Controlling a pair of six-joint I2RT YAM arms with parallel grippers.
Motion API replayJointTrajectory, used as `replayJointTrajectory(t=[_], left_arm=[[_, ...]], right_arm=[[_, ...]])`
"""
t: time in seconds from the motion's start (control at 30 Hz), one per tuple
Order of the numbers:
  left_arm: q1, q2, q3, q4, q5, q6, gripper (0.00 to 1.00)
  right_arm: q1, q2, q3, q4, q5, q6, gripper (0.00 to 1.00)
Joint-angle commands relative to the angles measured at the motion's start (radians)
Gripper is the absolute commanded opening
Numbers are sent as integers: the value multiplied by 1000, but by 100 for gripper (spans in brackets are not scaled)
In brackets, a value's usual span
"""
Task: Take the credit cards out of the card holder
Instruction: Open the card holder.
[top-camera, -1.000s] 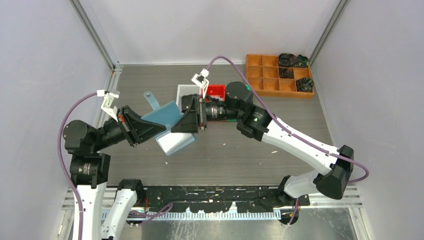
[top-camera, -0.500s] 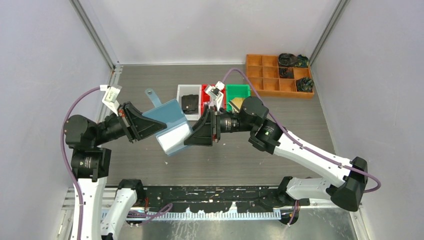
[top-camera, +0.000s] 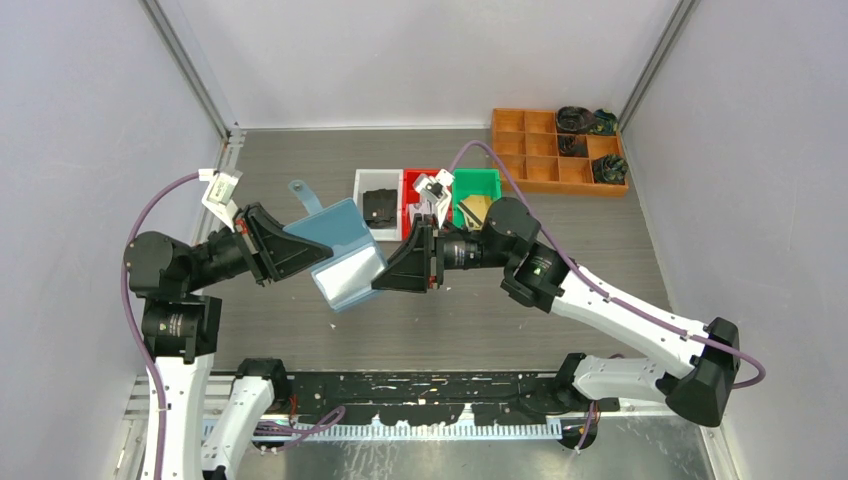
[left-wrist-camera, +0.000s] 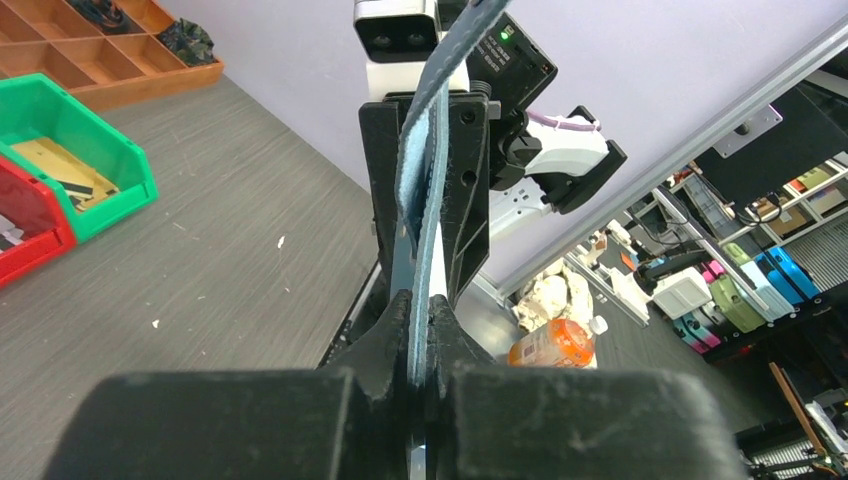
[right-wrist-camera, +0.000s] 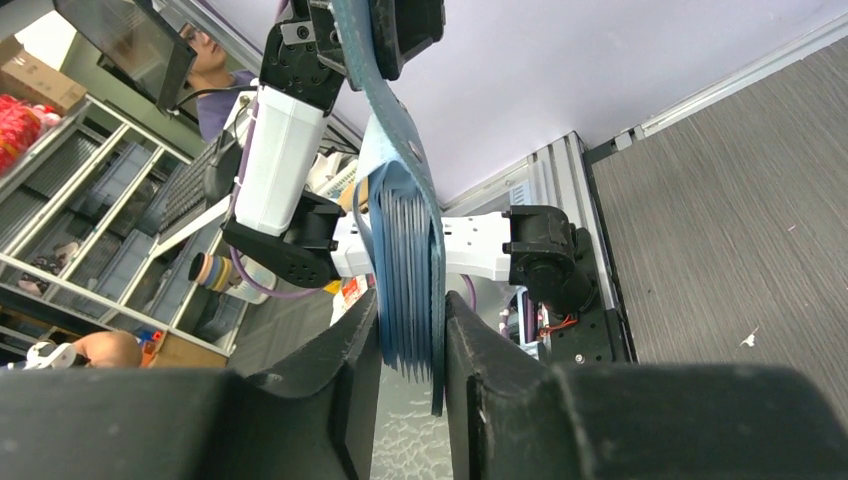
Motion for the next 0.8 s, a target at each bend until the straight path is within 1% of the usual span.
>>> replayJointTrajectory(t=[0.0, 0.1, 0.2, 0.3, 0.43, 0.57, 0.77], left_arm=[[-2, 10, 49, 70, 20, -32, 0], [-2, 15, 51, 70, 29, -34, 0], [-2, 15, 45, 71, 33, -41, 0], [-2, 13, 42, 81, 45, -56, 0], [-2, 7, 41, 90, 65, -87, 0], [-2, 3, 41, 115, 81, -96, 0], [-2, -5, 21, 116, 91, -95, 0]], right_arm=[[5, 4, 69, -17, 25, -52, 32], [11, 3, 74, -34, 58, -72, 36], [20, 2, 79, -31, 151, -87, 52], [30, 15, 105, -27, 223, -113, 52], [39, 40, 158, -34, 258, -141, 48], [40, 71, 195, -16, 247, -123, 48], [42, 95, 205, 68, 215, -58, 50]])
